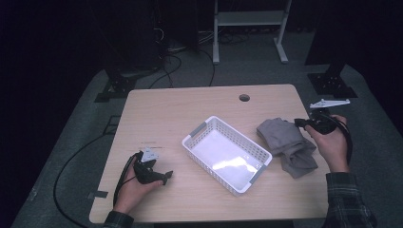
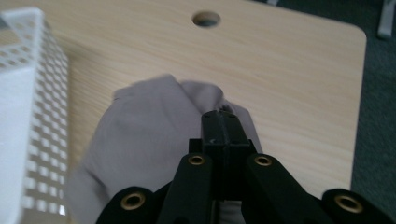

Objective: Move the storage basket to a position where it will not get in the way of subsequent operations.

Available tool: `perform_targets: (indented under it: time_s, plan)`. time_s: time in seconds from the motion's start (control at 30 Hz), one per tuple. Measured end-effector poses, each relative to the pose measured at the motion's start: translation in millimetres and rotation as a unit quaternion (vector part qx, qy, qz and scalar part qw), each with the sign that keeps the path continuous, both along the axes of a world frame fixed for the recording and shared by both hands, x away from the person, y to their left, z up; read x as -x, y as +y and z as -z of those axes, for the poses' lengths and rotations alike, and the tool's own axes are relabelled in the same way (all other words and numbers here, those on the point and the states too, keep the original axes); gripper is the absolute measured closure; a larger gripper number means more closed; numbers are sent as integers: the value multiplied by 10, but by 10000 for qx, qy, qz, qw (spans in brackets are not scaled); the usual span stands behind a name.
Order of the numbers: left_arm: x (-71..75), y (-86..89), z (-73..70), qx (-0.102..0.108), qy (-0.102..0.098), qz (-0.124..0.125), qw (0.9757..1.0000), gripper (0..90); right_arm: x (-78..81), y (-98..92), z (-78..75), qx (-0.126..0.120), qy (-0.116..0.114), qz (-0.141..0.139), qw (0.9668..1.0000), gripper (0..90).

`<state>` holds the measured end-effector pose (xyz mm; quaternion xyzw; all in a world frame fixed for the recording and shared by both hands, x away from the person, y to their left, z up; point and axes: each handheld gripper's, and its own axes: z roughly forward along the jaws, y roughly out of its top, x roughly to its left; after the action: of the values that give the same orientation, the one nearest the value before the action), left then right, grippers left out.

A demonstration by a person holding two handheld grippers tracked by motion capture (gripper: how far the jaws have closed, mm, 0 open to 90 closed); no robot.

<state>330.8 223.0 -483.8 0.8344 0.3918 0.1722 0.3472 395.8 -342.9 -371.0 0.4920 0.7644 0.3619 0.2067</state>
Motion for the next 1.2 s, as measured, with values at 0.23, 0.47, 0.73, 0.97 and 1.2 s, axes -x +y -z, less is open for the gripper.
perform_targets:
  time_s: [0.23, 0.47, 0.73, 0.97, 1.2]
  plan:
    - [0, 0, 0, -2, 1, 0, 10000, 0, -154, -106, 381, 204, 571, 216, 9979, 873]
    - [0, -1, 0, 0, -1, -2, 10000, 0, -70, -43, 125, 20, 111, 99, 9999, 611]
    - [5, -4, 1, 7, -4, -5, 10000, 0, 115, 353, -35, -334, -78, -904, 9953, 666]
    - [5, -2, -1, -6, 1, 3, 10000, 0, 231, 599, 177, -428, 287, -1549, 9866, 693]
    - [5, -2, -1, -5, 1, 3, 10000, 0, 210, 765, 310, -644, 556, -1880, 9785, 701]
